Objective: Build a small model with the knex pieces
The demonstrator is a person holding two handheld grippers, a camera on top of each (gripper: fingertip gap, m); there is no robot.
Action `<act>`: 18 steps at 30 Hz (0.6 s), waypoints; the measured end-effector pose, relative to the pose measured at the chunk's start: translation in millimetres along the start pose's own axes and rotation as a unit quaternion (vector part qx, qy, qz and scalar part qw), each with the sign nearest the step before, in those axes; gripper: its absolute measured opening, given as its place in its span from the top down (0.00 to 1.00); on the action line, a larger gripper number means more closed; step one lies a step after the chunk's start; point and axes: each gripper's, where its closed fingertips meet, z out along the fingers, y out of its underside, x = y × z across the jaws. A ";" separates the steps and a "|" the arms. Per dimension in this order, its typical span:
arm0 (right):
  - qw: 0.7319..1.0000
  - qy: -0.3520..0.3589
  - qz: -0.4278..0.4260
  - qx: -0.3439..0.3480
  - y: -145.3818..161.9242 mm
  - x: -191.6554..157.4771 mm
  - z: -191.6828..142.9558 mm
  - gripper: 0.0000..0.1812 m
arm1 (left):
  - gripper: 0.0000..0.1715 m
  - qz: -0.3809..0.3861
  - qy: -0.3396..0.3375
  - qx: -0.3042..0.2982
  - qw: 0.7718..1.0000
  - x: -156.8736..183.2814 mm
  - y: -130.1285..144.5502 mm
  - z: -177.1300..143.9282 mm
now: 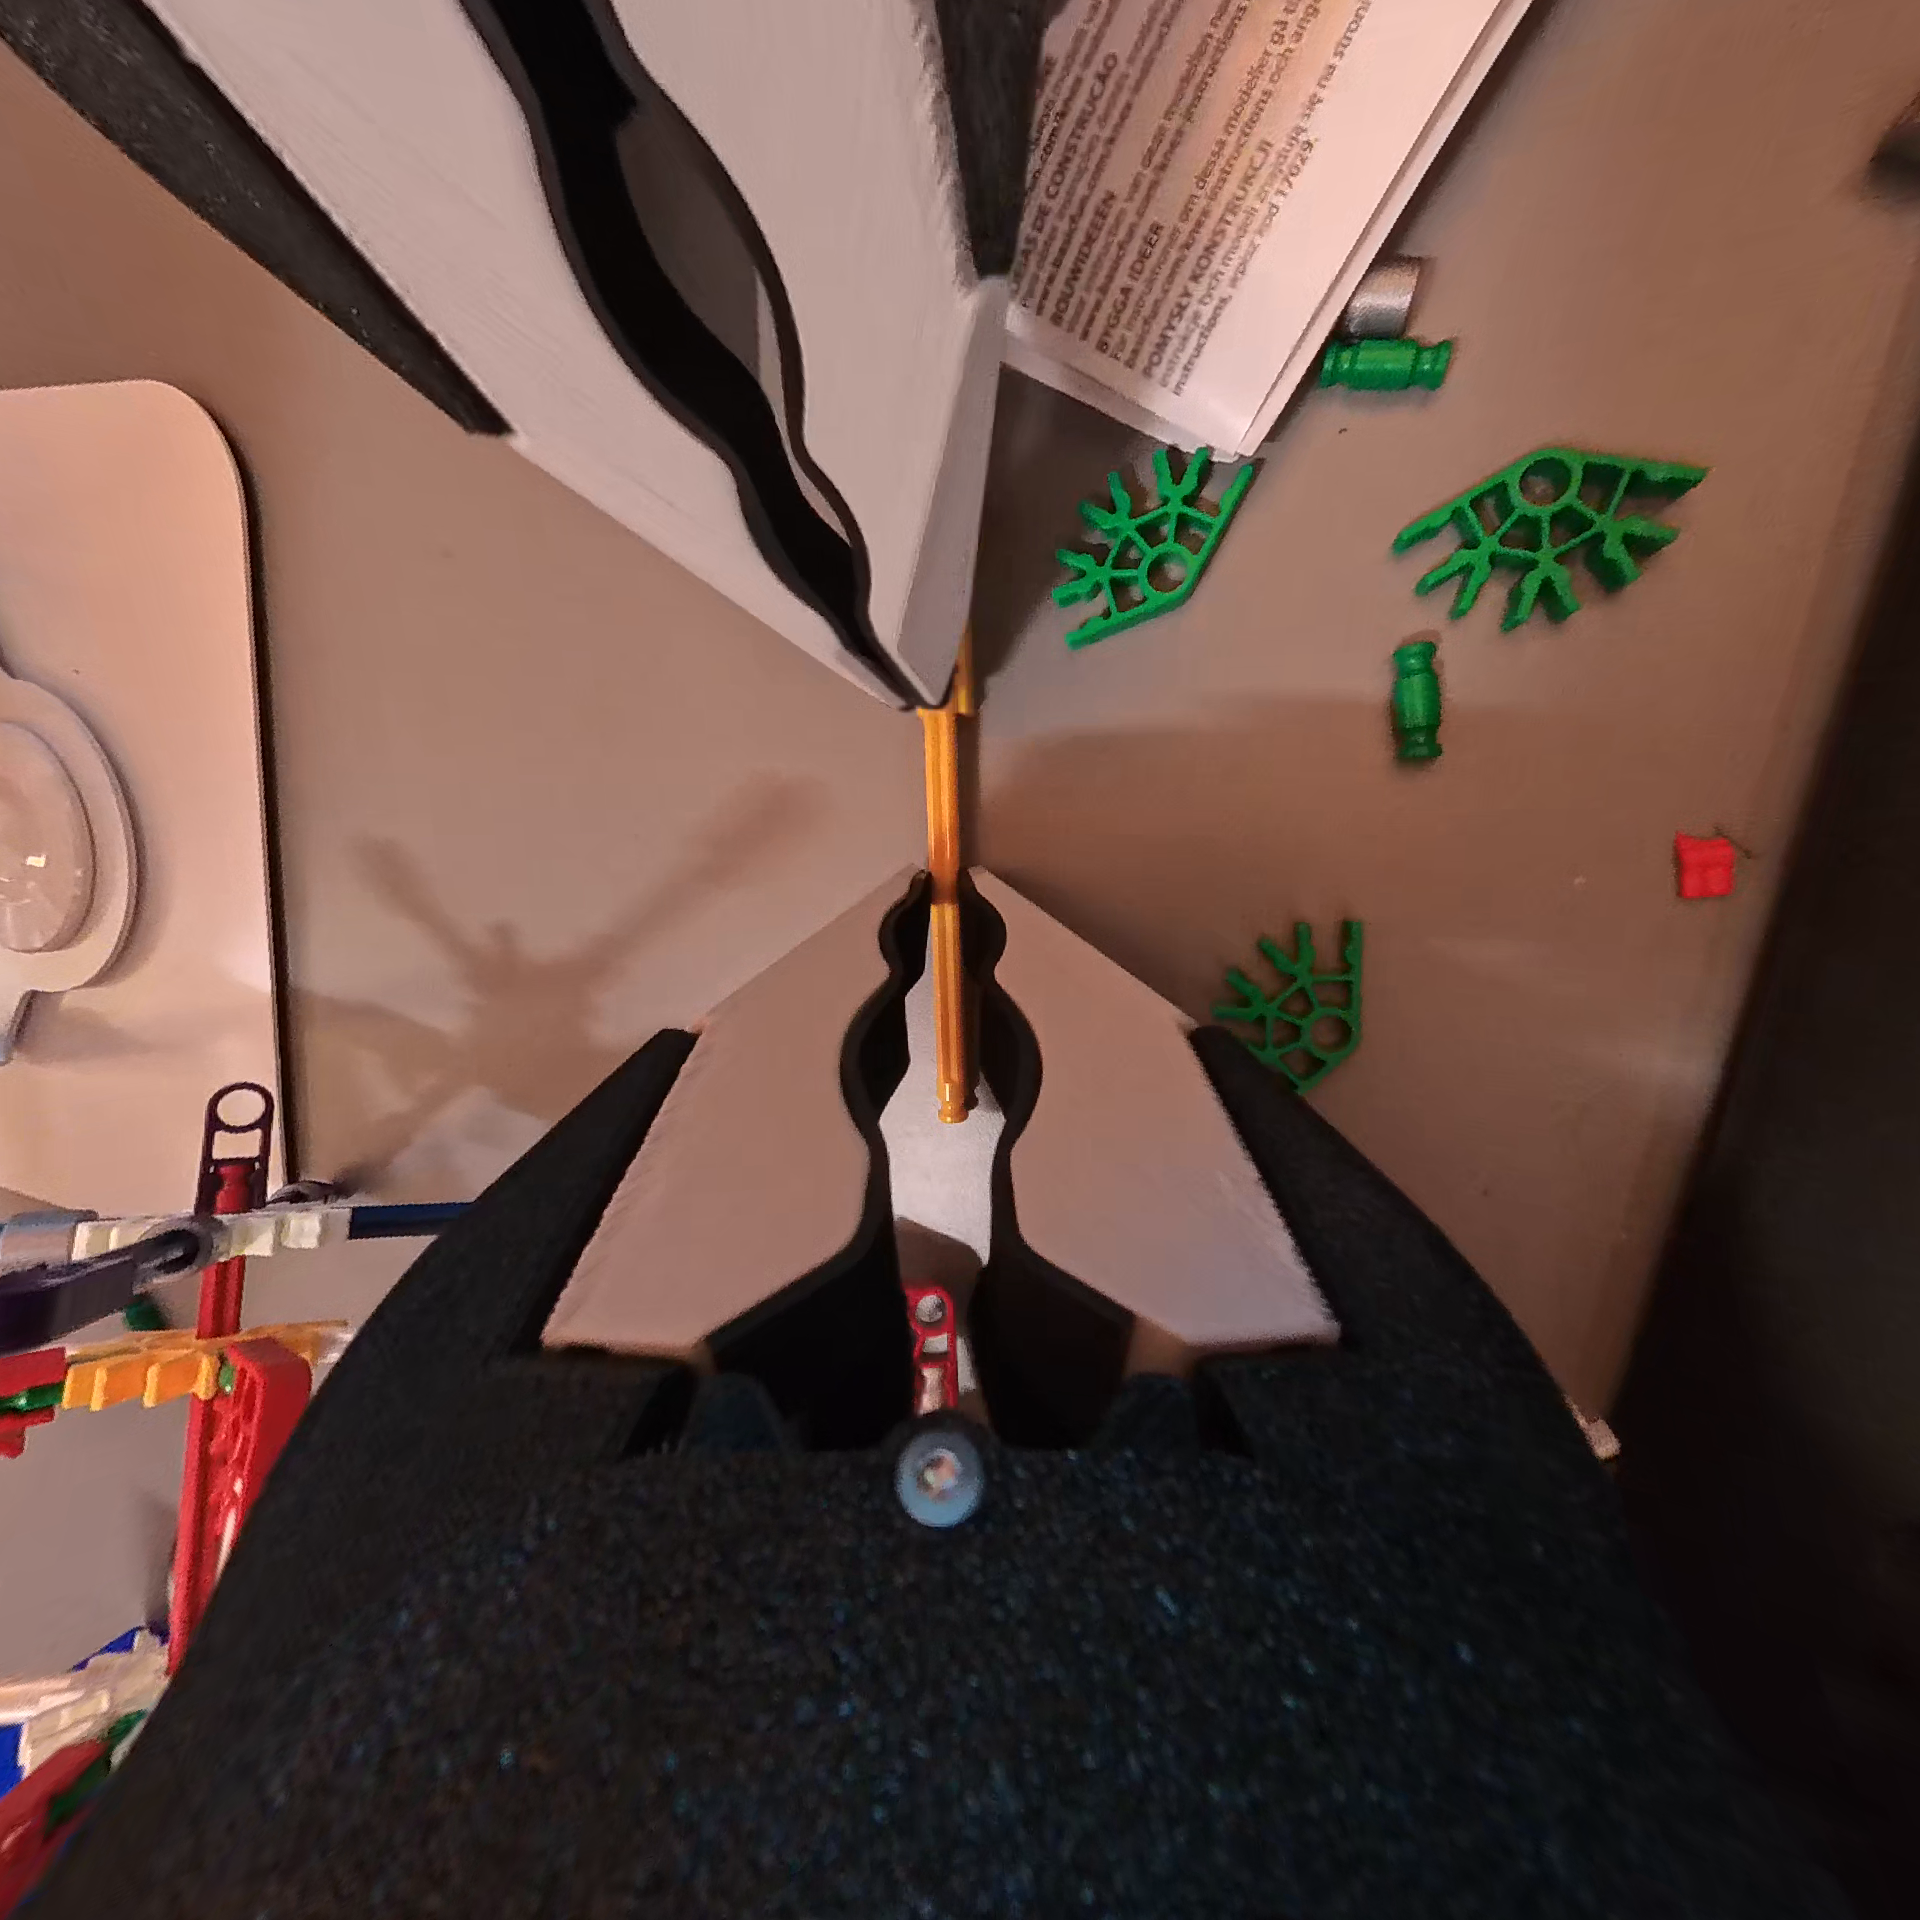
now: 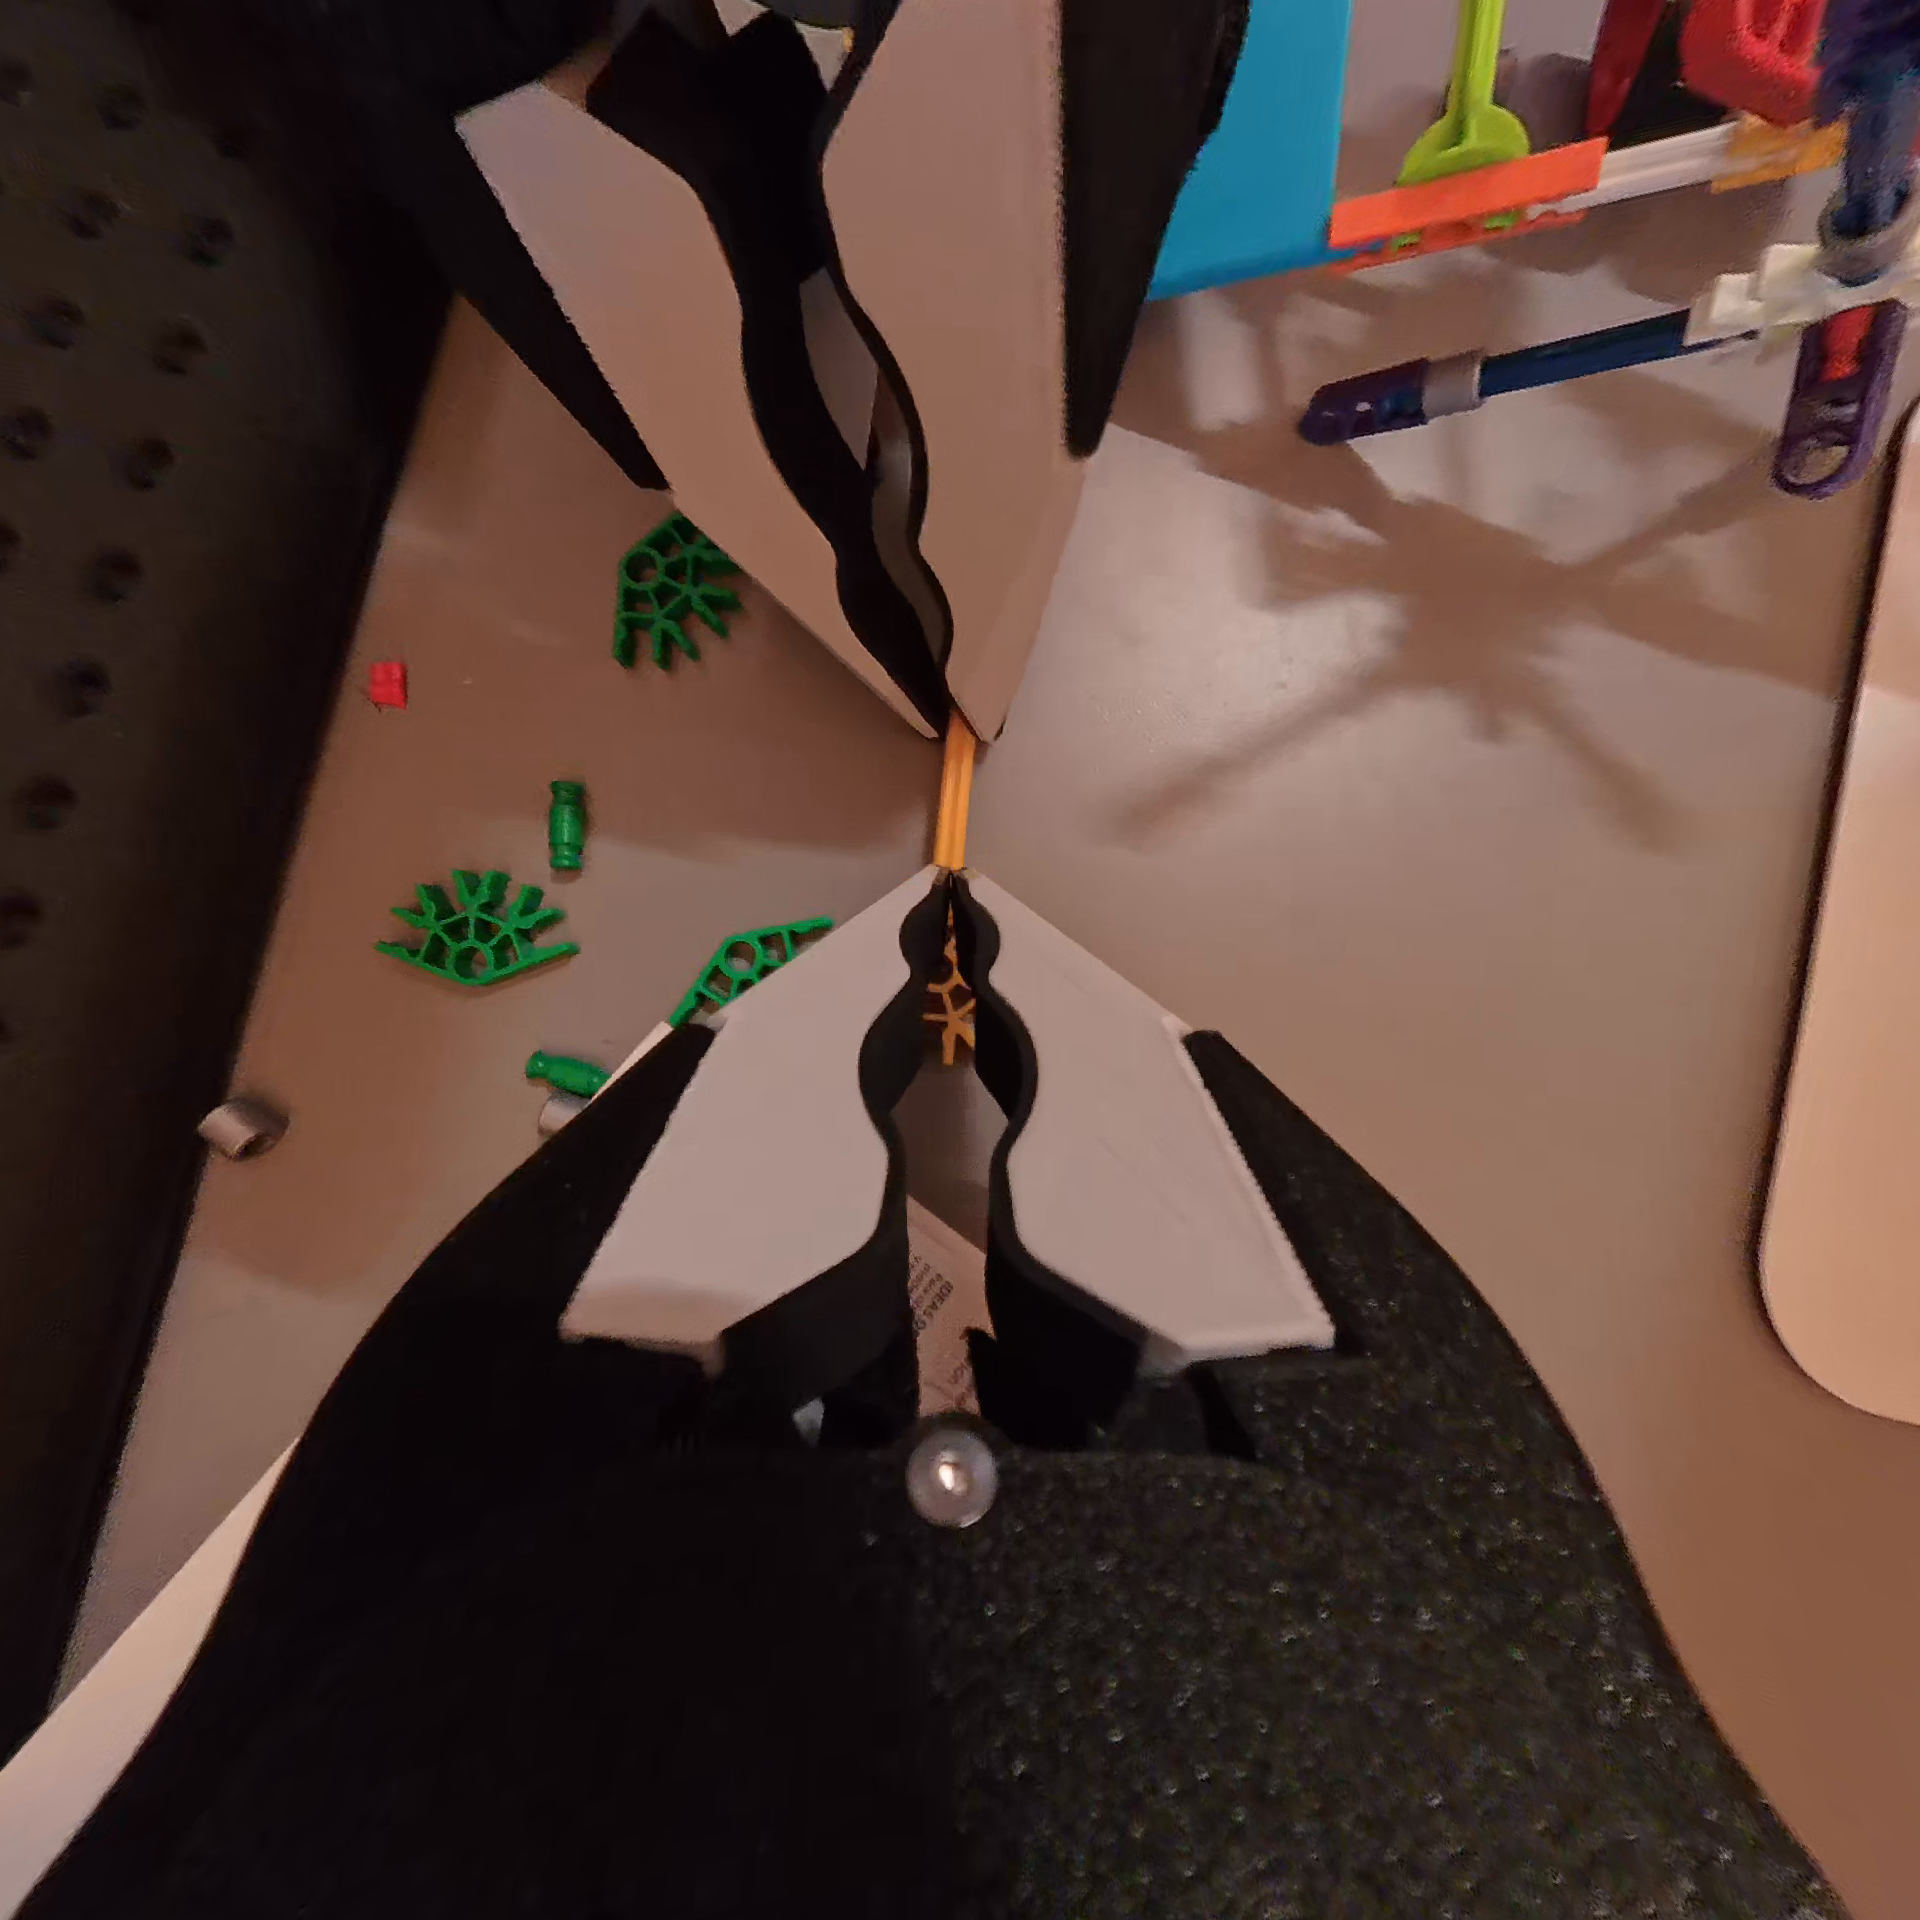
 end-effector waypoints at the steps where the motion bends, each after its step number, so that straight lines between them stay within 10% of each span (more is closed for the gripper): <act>1: 1.000 0.001 0.001 -0.007 2.0 -0.1 1.1 1.00 | 0.97 0.000 0.001 0.000 1.000 -0.1 -0.2 0.1; 18: 0.997 0.002 0.020 -0.080 8.9 0.6 1.6 1.00 | 0.97 0.010 0.004 -0.003 1.000 -2.0 -1.7 2.8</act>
